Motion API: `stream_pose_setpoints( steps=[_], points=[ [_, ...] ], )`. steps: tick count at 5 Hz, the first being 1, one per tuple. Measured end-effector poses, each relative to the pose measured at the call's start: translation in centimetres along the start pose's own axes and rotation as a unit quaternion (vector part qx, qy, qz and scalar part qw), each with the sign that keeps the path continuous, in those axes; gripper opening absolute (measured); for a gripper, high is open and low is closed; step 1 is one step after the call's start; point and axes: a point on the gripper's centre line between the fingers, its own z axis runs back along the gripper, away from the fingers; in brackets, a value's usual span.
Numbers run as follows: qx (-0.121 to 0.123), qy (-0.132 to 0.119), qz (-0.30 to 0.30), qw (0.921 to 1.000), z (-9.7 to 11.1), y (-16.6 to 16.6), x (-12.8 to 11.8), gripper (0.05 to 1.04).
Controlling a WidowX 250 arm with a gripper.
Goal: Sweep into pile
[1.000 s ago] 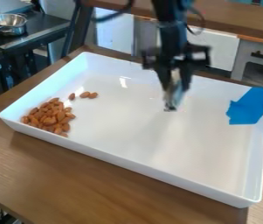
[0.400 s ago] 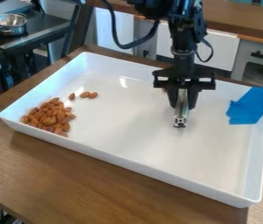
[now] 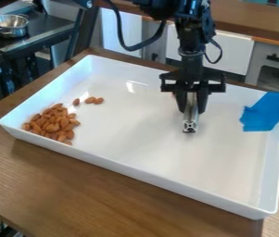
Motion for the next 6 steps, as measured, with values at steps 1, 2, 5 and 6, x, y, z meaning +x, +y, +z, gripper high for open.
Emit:
stream_pose_setpoints(
  steps=[1, 2, 5, 6],
  points=[
    [-0.003, -0.002, 0.008, 1.0000, 0.1, 1.0, 0.6, 0.380],
    [-0.008, 0.003, 0.012, 0.9999, -0.2, 2.3, 0.6, 0.380],
    [-0.013, -0.007, 0.072, 0.9973, 0.5, 8.6, 1.7, 0.380],
    [-0.013, -0.032, 0.151, 0.9880, 1.6, 10.2, 2.1, 0.380]
  ],
)
